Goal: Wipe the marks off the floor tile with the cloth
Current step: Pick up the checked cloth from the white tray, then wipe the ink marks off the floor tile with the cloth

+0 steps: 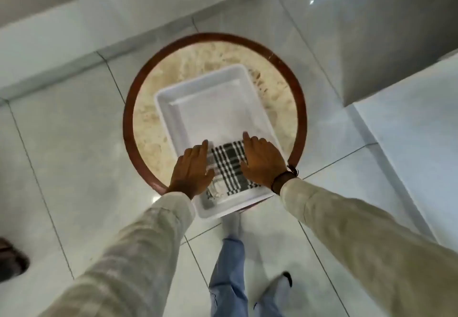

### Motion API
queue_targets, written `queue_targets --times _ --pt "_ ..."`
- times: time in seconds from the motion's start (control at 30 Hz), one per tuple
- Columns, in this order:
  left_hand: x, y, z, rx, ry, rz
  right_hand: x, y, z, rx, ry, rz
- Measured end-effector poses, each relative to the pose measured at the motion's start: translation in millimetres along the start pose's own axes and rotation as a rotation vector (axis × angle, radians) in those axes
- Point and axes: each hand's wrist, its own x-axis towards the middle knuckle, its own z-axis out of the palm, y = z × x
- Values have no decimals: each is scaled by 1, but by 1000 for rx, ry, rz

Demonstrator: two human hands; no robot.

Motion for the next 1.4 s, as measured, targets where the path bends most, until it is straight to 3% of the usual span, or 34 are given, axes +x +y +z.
queue_targets --times 0.13,0.3,0.4,0.5,0.6,0.7,0.87,0.97,1.17,1.3,1.4 --pt "23 1 34 15 80 -12 14 -7 40 214 -43 254" --pt "41 0 48 -15 130 -99 27 -6 64 488 35 552" --pt "46 5 40 -321 60 -243 27 0 63 743 -1 690" --pt "36 16 26 -687 -7 -469 15 10 51 922 -15 688" --pt "14 40 6 -933 12 -548 -9 19 27 1015 -2 657" --pt "-11 83 -20 -1101 26 -503 -47 38 -5 1021 76 605" --pt "-47 182 -42 -1095 24 -291 -138 85 -62 1012 293 435" --pt "-71 259 -32 -1162 -55 -162 -200 121 -80 1164 313 417" --pt "-119 401 16 -1230 -337 -169 -341 191 -77 1576 294 543" --pt "-135 454 63 -1065 -494 -70 -405 232 -35 1674 380 647" --pt "-132 482 110 -880 -592 38 -425 263 21 1658 532 840"
